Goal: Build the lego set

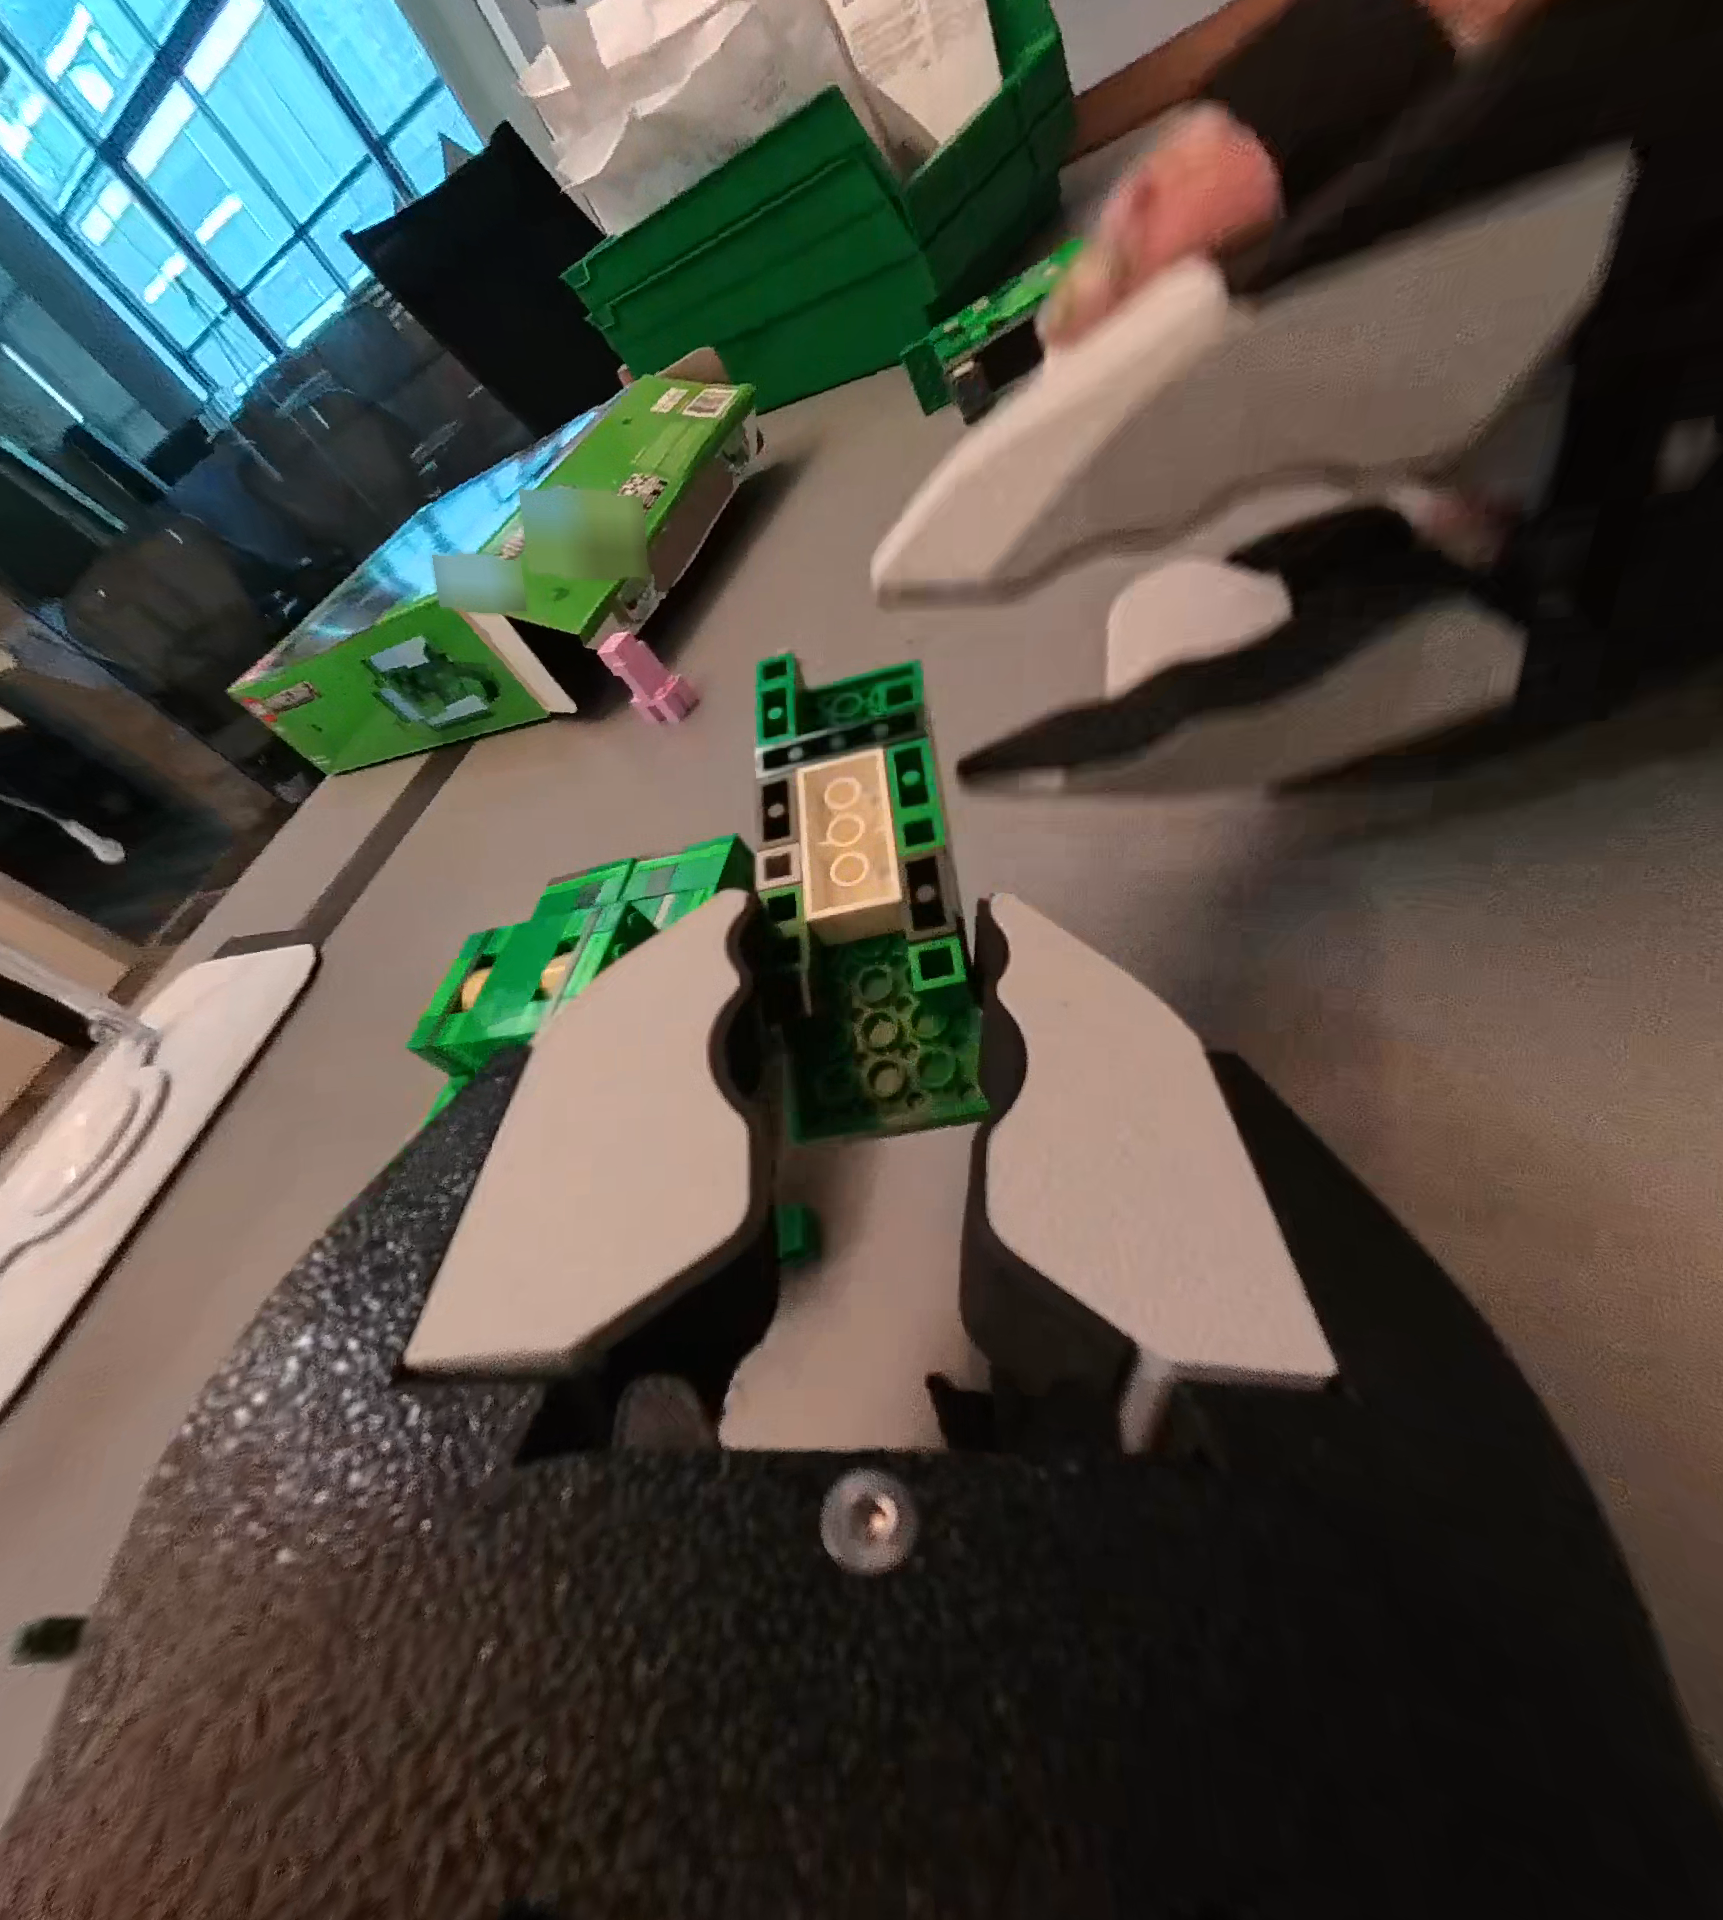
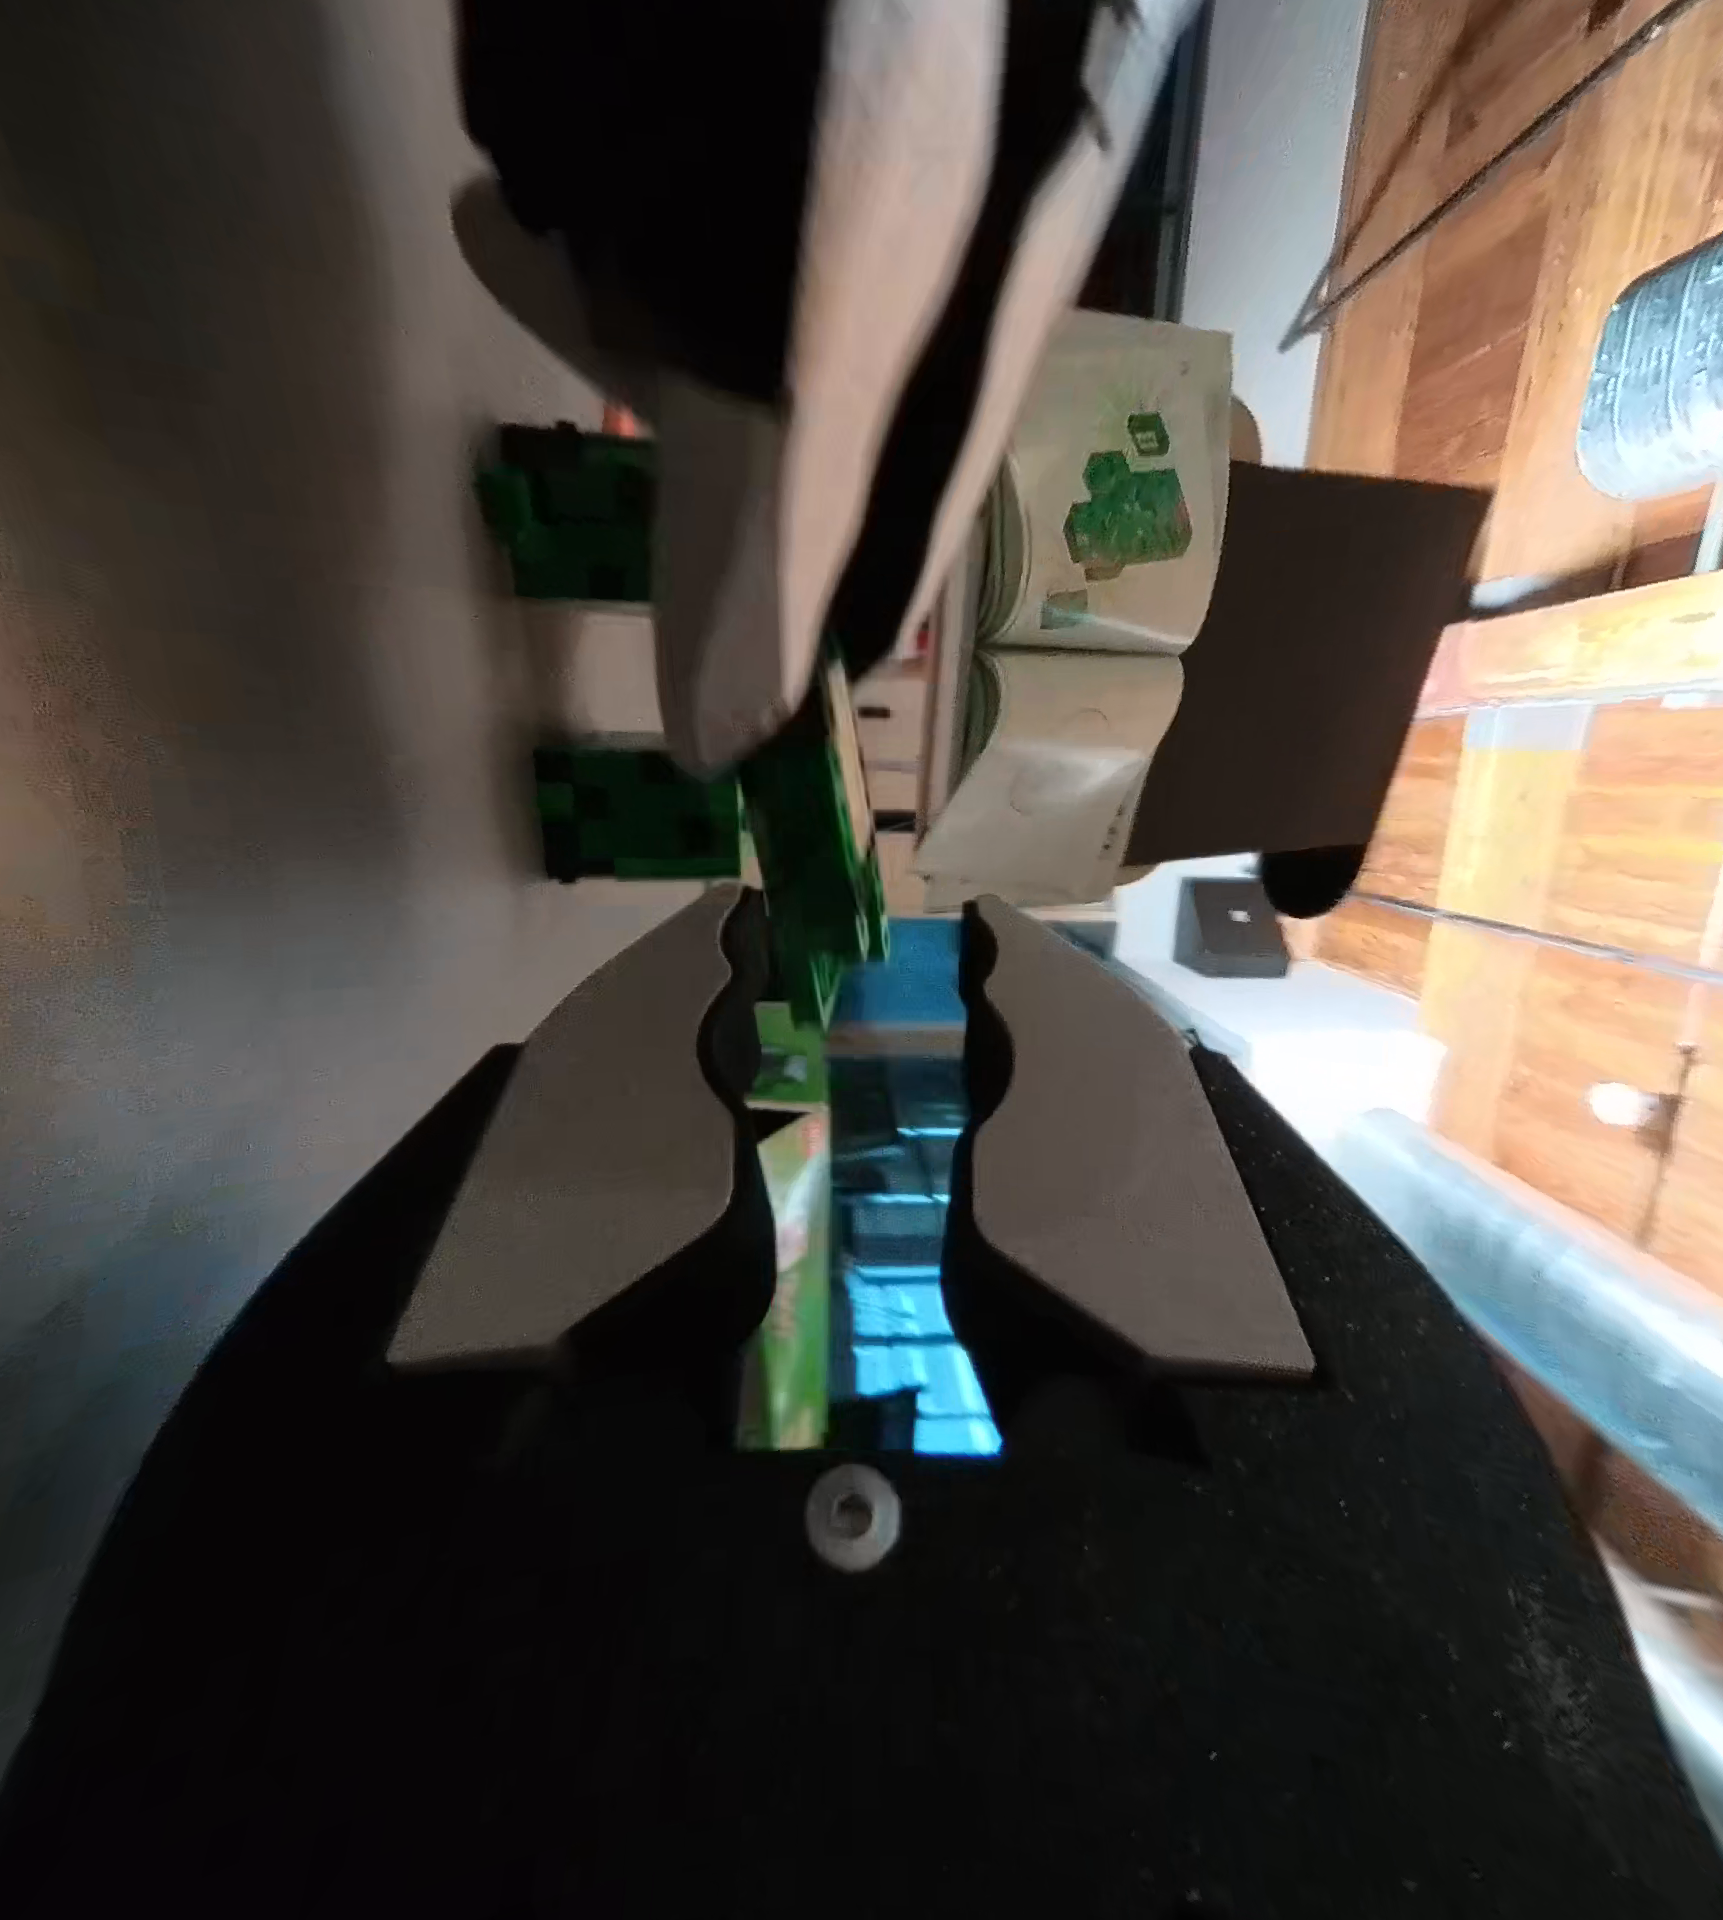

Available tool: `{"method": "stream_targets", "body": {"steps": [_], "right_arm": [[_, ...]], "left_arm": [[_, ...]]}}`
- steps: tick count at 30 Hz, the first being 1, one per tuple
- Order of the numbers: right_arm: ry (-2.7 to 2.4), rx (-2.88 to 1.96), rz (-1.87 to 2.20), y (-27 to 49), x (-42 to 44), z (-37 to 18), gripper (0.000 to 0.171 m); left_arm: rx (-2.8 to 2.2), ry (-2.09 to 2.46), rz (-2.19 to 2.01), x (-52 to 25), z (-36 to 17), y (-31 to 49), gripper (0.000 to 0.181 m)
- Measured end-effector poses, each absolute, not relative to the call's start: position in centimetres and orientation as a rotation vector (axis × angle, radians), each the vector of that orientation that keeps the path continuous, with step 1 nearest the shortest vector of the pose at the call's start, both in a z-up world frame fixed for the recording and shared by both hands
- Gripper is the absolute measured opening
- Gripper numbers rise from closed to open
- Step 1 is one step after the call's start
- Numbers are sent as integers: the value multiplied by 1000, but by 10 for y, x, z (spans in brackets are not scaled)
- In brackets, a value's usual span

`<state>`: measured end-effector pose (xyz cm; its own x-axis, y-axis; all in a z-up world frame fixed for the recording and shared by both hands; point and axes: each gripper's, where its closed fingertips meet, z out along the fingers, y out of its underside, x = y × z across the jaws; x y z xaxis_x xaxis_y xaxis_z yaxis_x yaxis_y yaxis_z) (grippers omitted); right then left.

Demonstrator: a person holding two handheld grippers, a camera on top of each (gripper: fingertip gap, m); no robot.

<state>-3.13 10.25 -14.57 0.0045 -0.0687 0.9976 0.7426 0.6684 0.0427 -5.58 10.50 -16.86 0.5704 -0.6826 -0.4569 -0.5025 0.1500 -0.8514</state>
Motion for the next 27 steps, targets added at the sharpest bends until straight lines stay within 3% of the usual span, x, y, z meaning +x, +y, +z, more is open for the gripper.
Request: {"method": "stream_targets", "body": {"steps": [7, 11, 20, 27], "right_arm": [[-1392, -1145, 155, 160, 34, -138, 43], [-1475, -1386, 409, 212, 48, -144, 36], [-1975, -1845, 345, 262, 64, -214, 24], [-2056, -1944, 270, 283, 60, -215, 18]], "left_arm": [[-1468, 1231, -293, -39, -180, 87, 38], [-1463, 1373, -332, -29, -193, 74, 38], [-1565, 1408, -300, -36, -206, 81, 38], [-1583, 1415, -300, -37, -208, 81, 38]]}}
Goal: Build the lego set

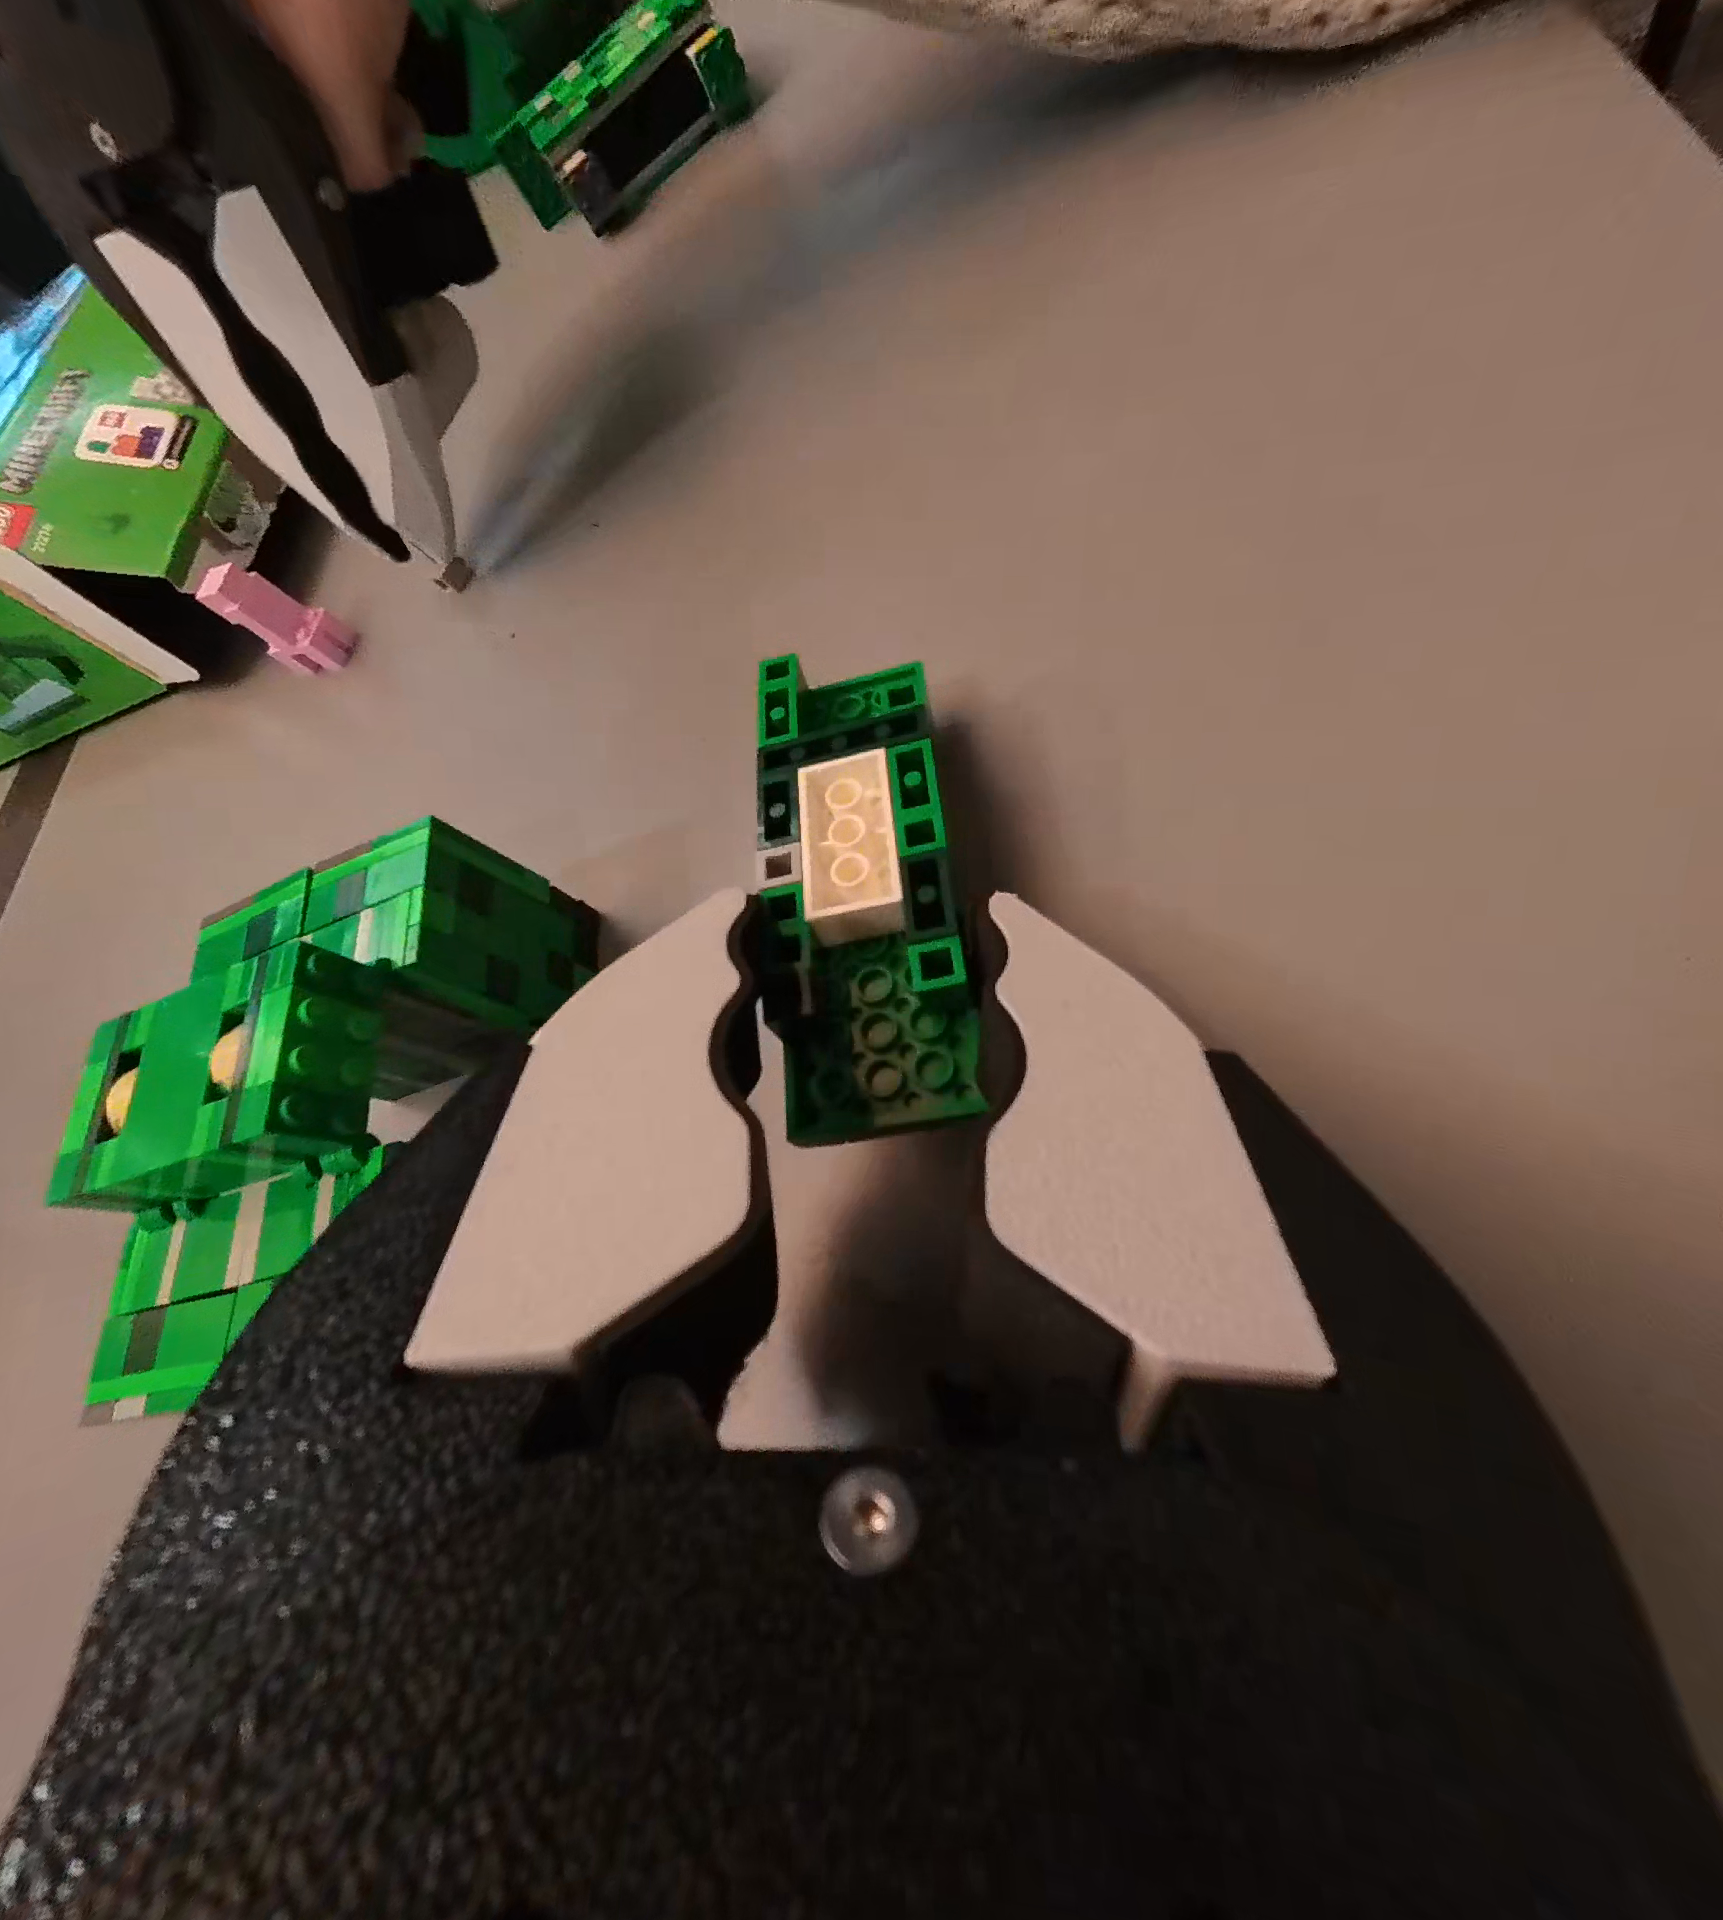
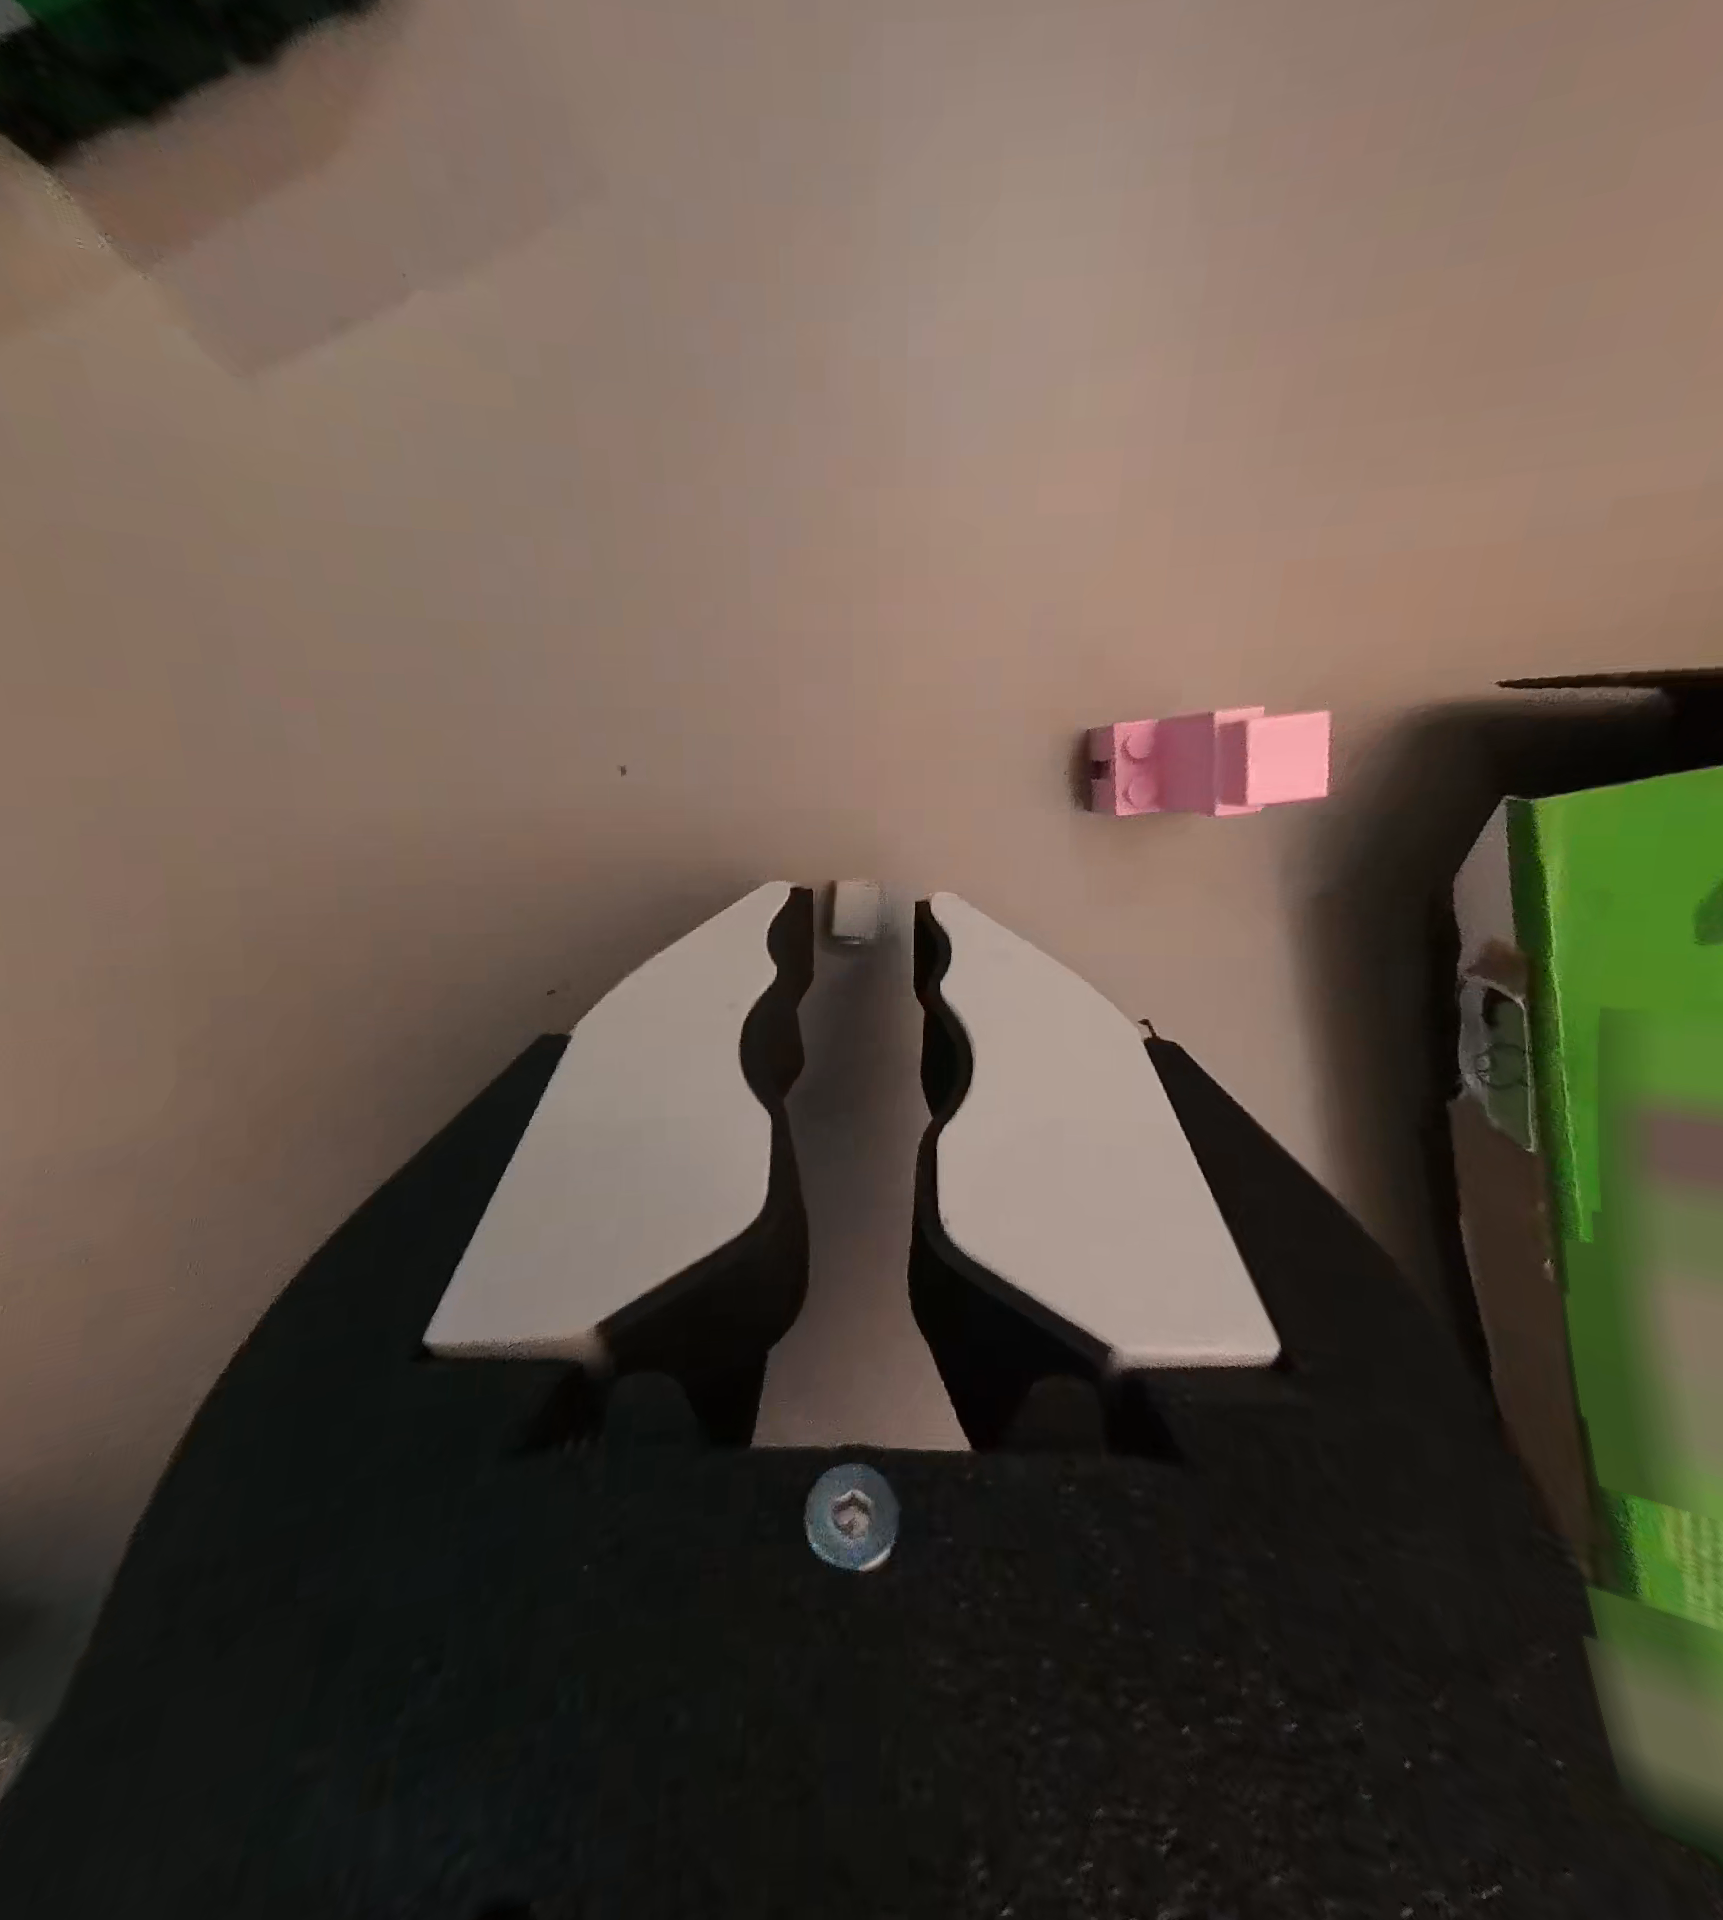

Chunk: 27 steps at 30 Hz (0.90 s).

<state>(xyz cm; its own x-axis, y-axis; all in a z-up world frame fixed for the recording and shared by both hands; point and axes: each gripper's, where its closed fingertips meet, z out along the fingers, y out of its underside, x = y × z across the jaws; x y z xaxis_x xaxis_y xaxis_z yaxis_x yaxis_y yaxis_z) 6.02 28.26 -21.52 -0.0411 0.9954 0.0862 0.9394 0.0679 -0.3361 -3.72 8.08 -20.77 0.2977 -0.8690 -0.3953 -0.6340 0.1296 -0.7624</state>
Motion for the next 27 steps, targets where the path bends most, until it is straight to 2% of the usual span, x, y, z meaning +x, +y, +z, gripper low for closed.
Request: {"method": "stream_targets", "body": {"steps": [9, 13, 16, 19, 27], "right_arm": [[-2249, -2016, 103, 281, 65, -224, 8], [-2080, -1853, 517, 244, 36, -195, 7], [-1951, -1551, 940, 177, 12, -156, 7], [-1882, -1284, 1181, 116, 2, -134, 7], [-1782, -1149, 1281, 79, -8, -135, 7]], "left_arm": [[-1577, 1420, -302, -37, -207, 78, 38], [-1550, 1363, -298, -39, -199, 80, 38], [-1499, 1238, -351, -42, -181, 85, 38], [-1439, 1176, -422, -44, -167, 84, 38], [-1332, 1161, -449, -42, -155, 75, 38]]}}
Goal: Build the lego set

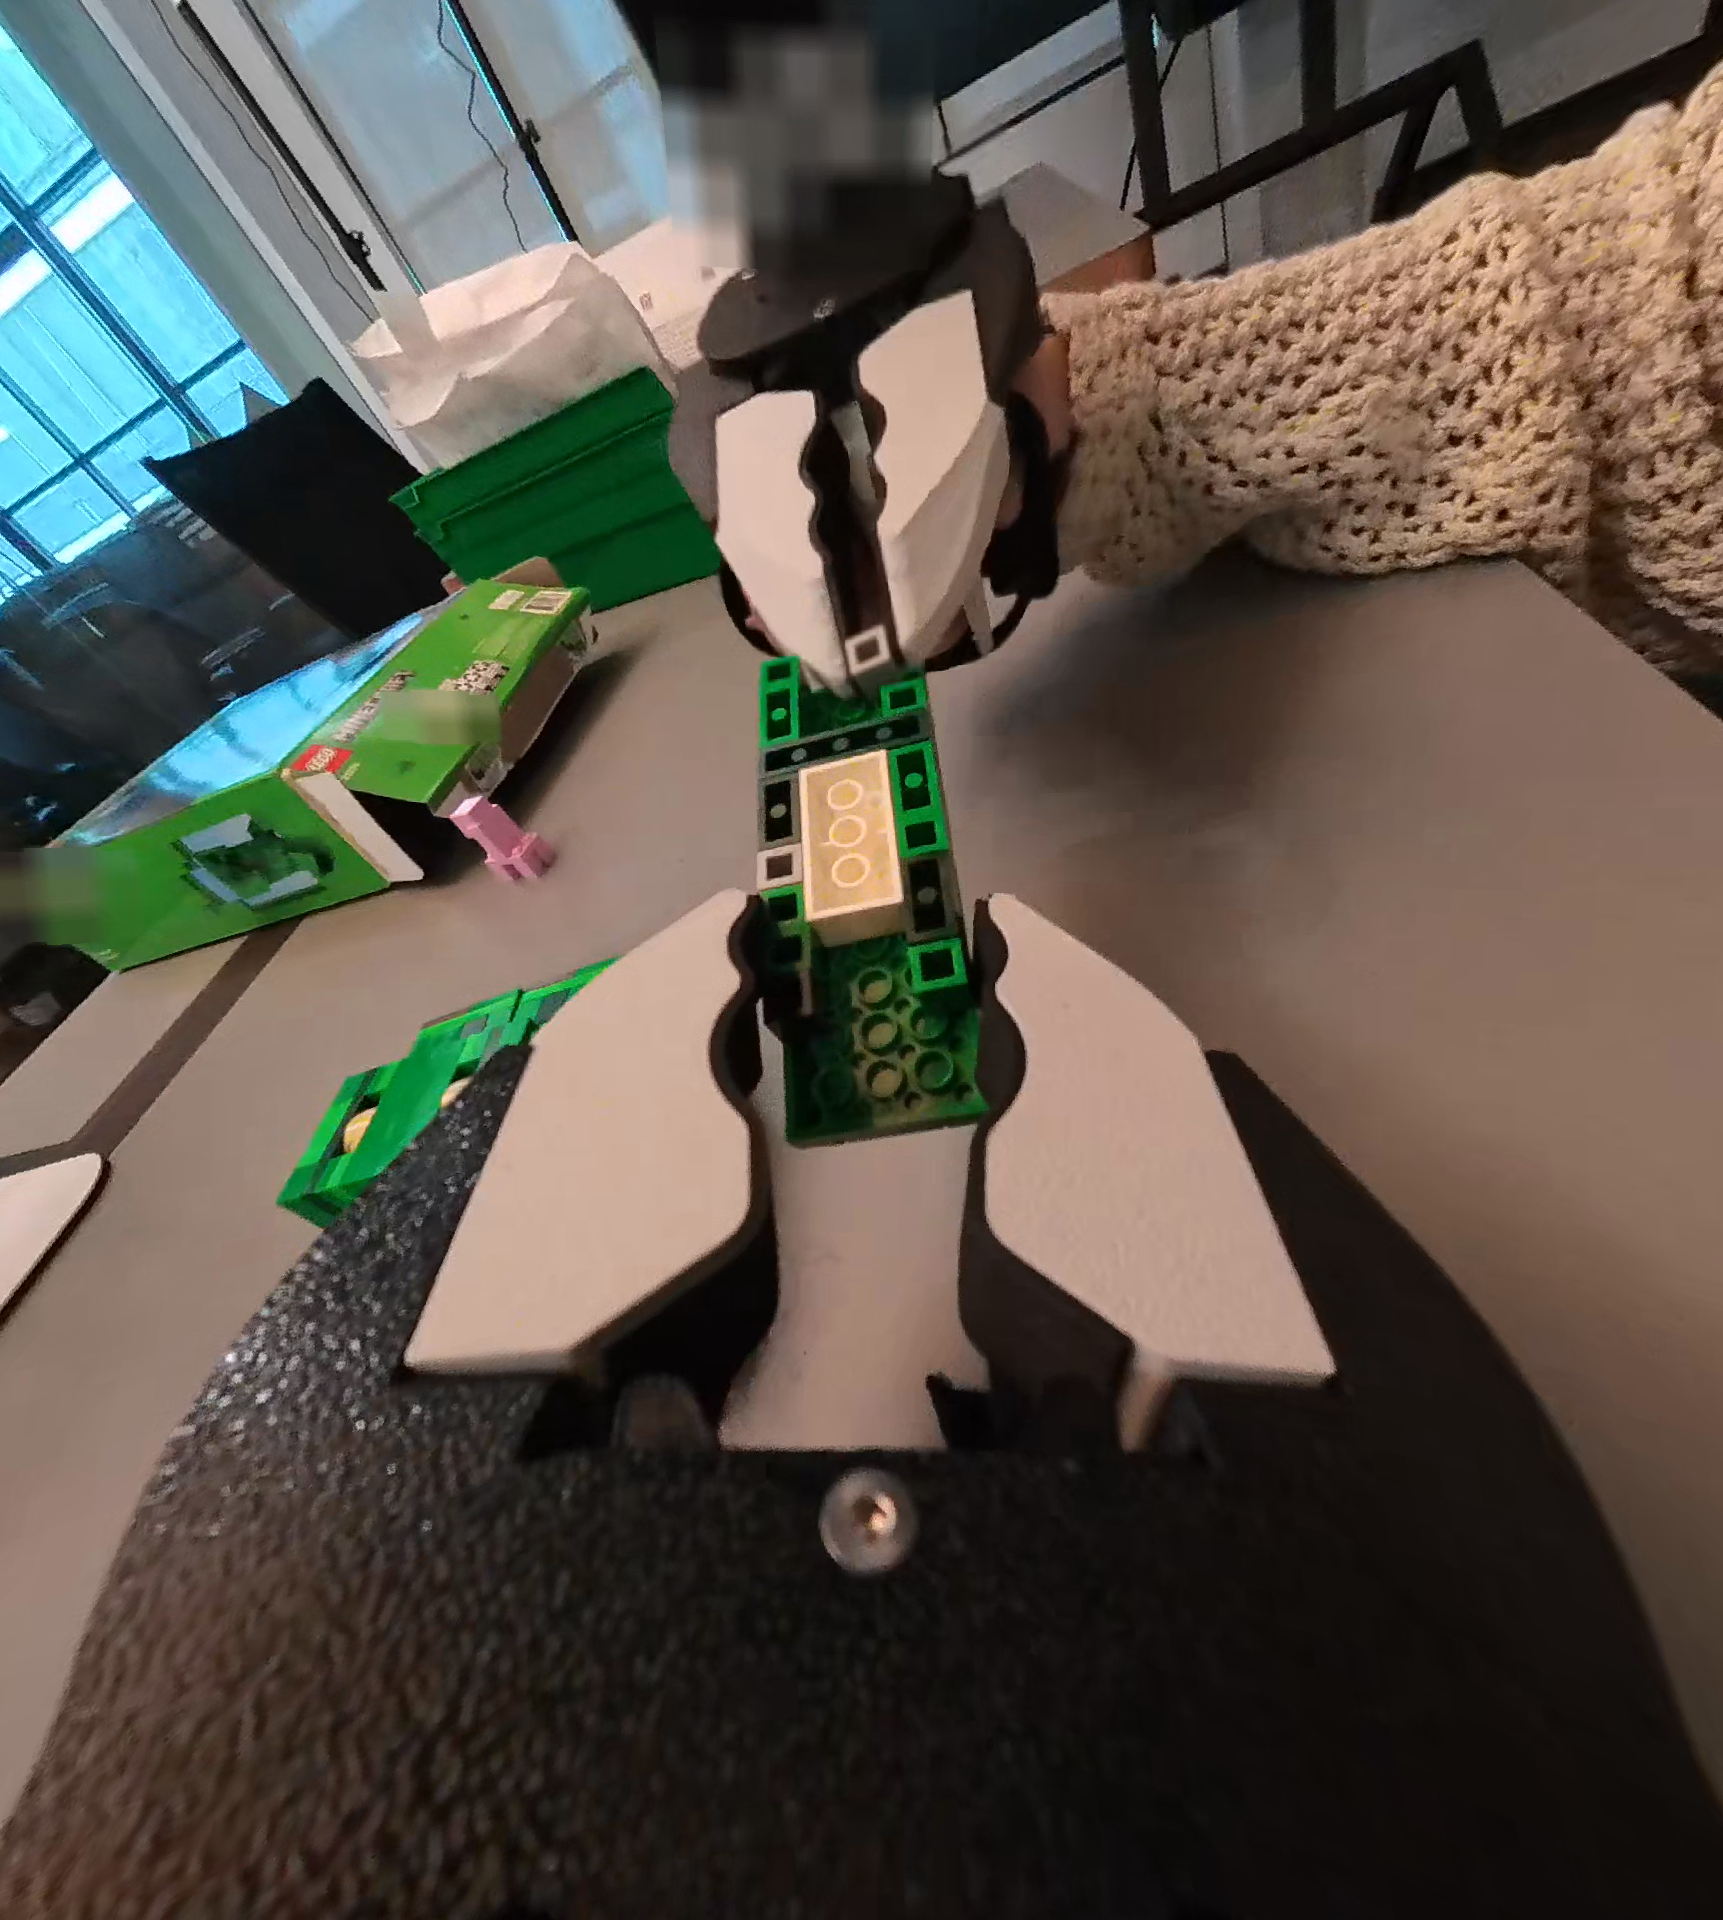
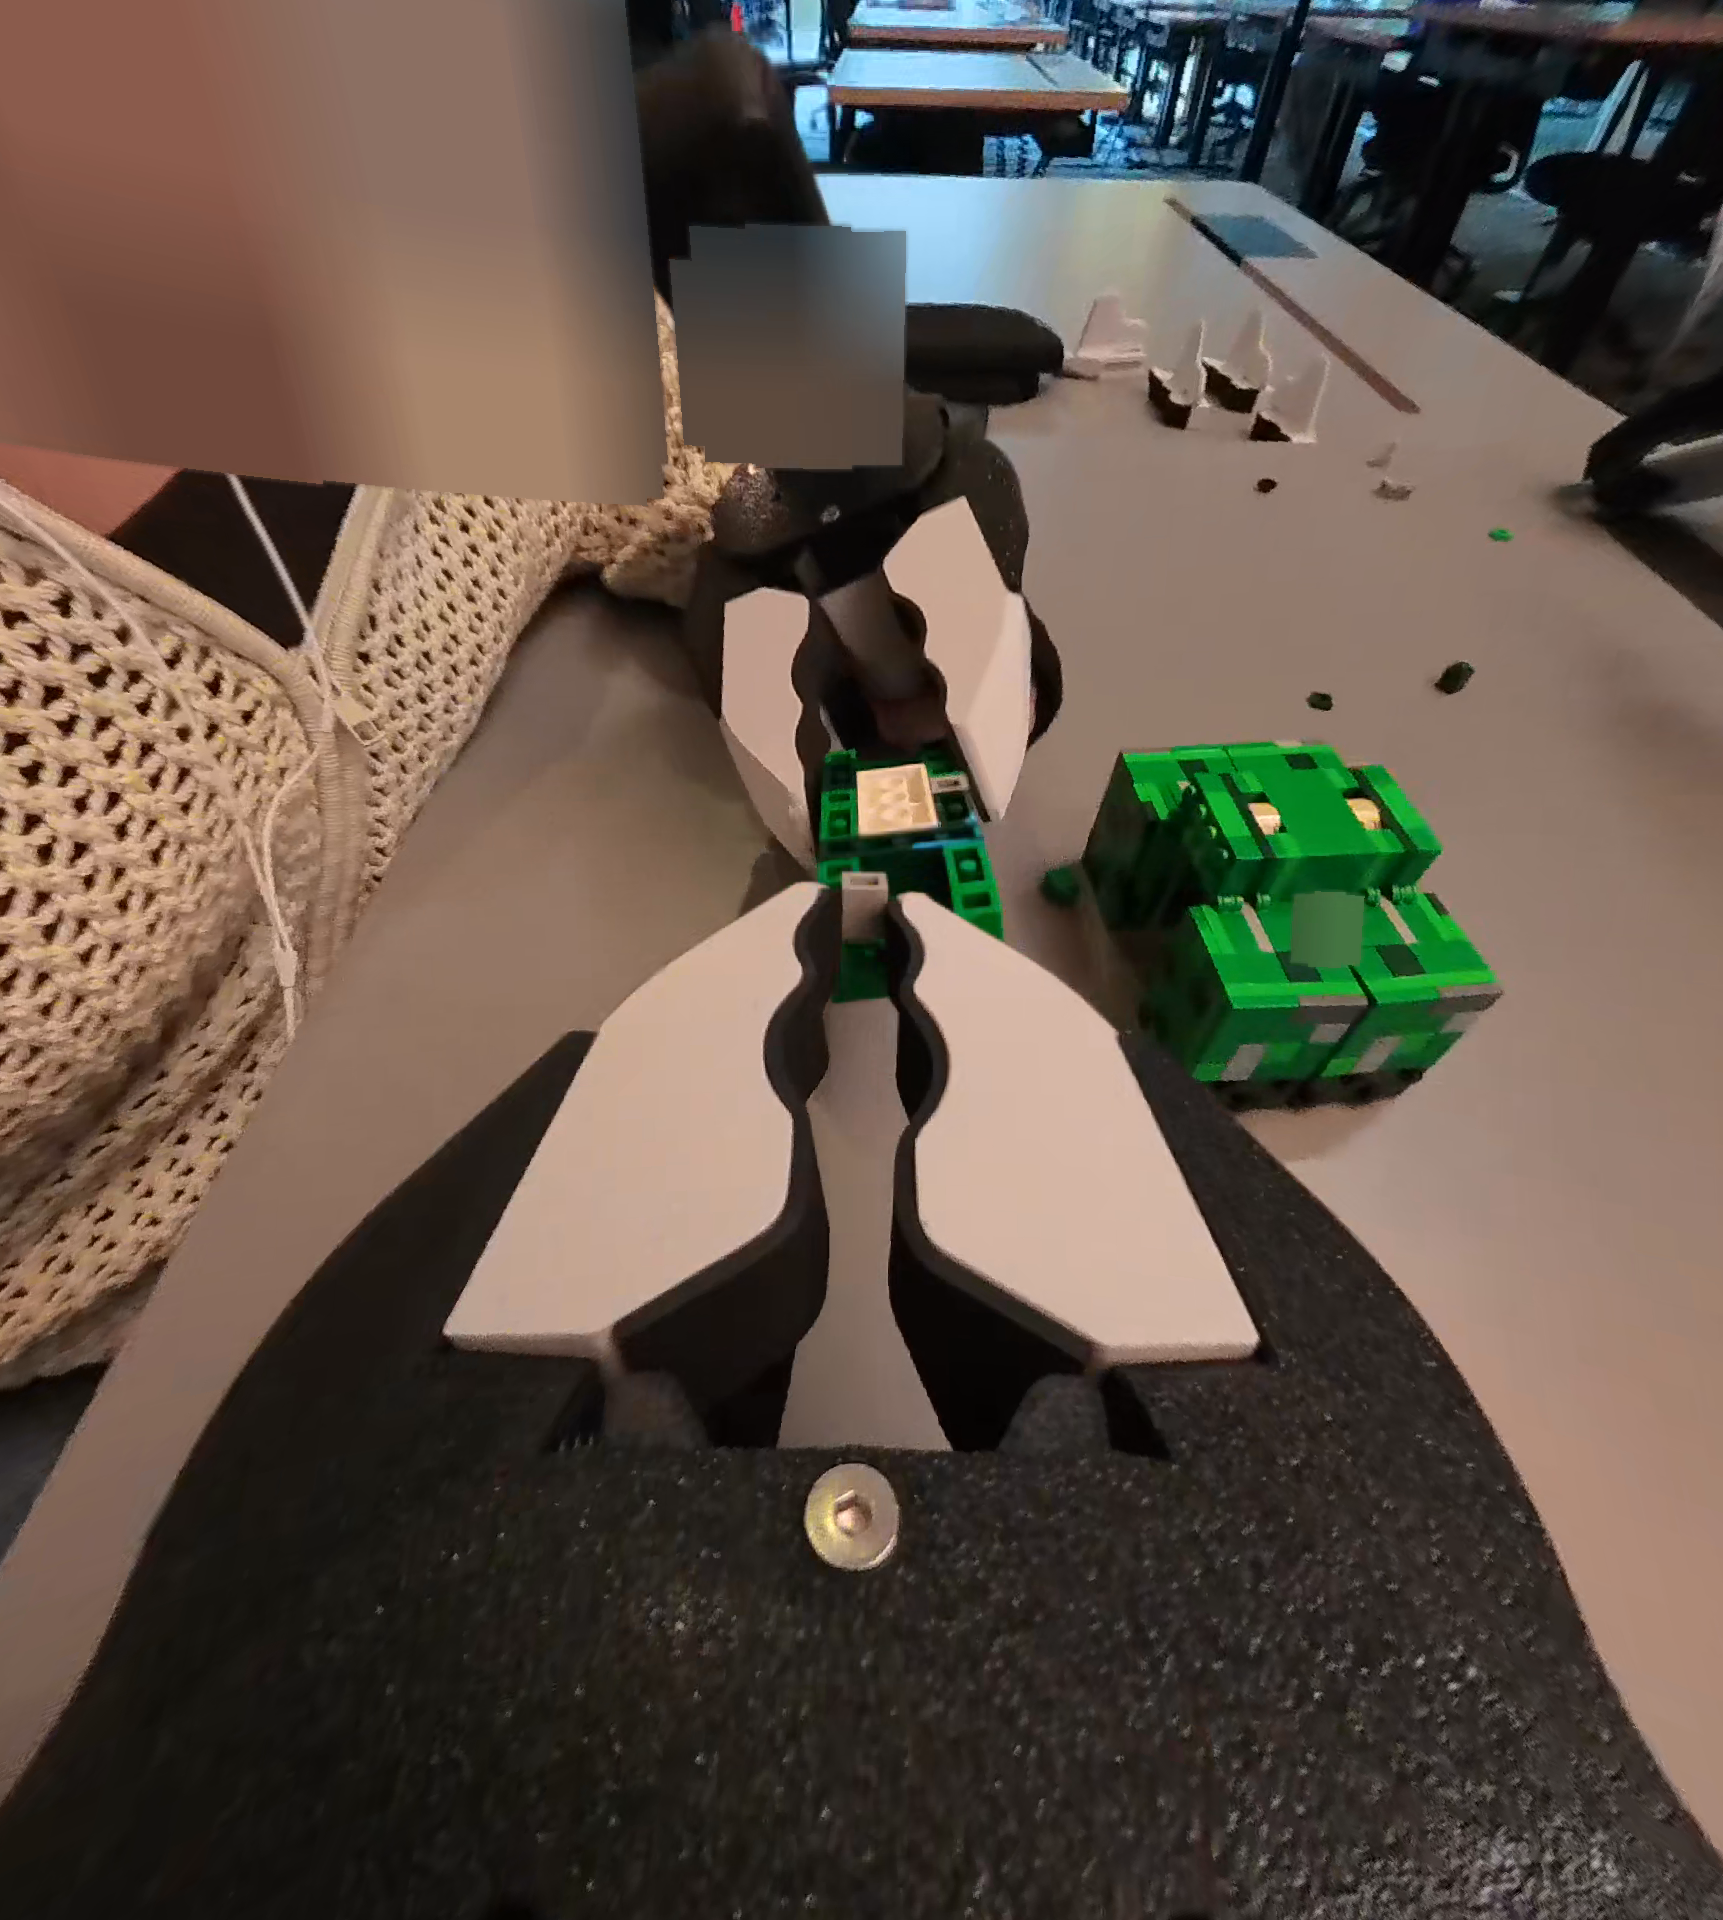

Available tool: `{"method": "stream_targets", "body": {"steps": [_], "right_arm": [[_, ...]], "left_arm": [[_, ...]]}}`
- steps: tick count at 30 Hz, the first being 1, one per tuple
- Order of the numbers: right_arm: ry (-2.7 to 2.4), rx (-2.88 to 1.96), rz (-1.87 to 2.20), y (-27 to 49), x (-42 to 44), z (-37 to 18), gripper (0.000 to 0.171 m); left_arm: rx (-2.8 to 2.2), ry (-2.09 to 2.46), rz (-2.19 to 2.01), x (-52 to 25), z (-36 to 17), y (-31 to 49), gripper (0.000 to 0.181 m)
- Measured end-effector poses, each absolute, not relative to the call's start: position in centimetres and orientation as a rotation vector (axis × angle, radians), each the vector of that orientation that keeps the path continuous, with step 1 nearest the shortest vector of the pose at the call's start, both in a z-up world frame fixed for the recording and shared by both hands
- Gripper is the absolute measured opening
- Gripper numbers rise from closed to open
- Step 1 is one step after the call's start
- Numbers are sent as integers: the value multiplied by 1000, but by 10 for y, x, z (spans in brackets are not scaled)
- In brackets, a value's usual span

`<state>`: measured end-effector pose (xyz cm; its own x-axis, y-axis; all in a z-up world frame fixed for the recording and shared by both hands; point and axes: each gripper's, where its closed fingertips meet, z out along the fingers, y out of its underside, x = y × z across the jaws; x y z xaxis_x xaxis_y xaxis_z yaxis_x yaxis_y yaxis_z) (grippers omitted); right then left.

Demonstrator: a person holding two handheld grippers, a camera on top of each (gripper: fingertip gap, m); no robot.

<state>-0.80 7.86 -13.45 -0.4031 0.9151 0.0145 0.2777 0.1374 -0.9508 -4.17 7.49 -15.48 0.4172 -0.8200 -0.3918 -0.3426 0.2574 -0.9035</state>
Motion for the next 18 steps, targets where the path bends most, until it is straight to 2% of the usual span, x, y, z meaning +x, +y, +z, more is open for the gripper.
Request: {"method": "stream_targets", "body": {"steps": [18], "right_arm": [[-1785, -1070, 1205, 76, -11, -138, 7]], "left_arm": [[-1349, 1142, -490, -43, -152, 75, 37]]}}
